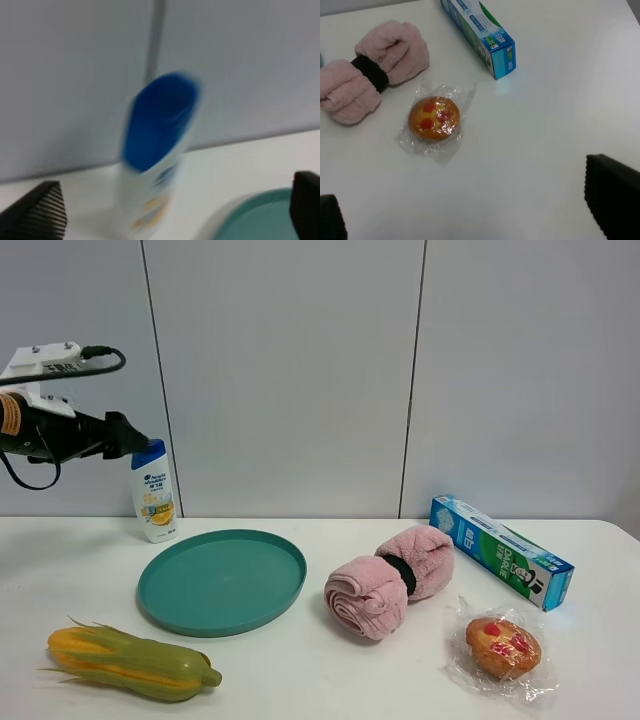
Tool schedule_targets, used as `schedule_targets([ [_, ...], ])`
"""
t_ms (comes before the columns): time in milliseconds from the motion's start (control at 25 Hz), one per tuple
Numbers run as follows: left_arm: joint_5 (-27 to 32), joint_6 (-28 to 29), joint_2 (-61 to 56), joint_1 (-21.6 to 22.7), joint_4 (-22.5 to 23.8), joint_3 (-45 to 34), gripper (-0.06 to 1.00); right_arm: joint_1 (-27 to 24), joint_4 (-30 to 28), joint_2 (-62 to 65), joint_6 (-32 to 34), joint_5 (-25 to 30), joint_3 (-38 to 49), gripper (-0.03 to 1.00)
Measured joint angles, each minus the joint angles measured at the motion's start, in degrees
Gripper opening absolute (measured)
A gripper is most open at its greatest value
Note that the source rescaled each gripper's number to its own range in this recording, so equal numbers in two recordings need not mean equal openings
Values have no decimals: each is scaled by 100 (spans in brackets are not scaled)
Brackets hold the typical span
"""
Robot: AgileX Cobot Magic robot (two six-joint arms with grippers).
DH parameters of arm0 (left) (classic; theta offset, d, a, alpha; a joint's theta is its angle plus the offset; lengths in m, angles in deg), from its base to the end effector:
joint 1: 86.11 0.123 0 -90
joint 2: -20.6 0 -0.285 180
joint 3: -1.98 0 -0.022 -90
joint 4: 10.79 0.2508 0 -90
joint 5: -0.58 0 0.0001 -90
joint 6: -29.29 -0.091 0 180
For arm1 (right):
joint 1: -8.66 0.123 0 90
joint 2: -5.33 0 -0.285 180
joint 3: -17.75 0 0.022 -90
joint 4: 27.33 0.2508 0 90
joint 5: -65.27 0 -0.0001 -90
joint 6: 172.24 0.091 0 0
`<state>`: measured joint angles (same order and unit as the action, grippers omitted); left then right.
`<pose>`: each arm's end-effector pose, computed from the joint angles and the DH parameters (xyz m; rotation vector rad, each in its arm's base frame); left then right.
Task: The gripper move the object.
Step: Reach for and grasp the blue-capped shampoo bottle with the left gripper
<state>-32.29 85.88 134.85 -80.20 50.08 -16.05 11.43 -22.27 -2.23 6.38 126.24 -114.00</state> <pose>0.3925 -0.0027 0.1967 0.2106 1.9626 -0.4281 -0.0067 0.0067 0.2788 -0.0785 2.0356 0.1208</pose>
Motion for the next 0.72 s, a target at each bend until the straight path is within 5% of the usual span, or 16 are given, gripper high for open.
schedule_targets([
  [240,-536,110,509,488,402,208,100,0,0,0,0,0,0,100],
  [480,-1395,-292,1105,486,1372,904,100,0,0,0,0,0,0,100],
  [720,-1236,-402,1314,486,1481,1124,100,0,0,0,0,0,0,100],
])
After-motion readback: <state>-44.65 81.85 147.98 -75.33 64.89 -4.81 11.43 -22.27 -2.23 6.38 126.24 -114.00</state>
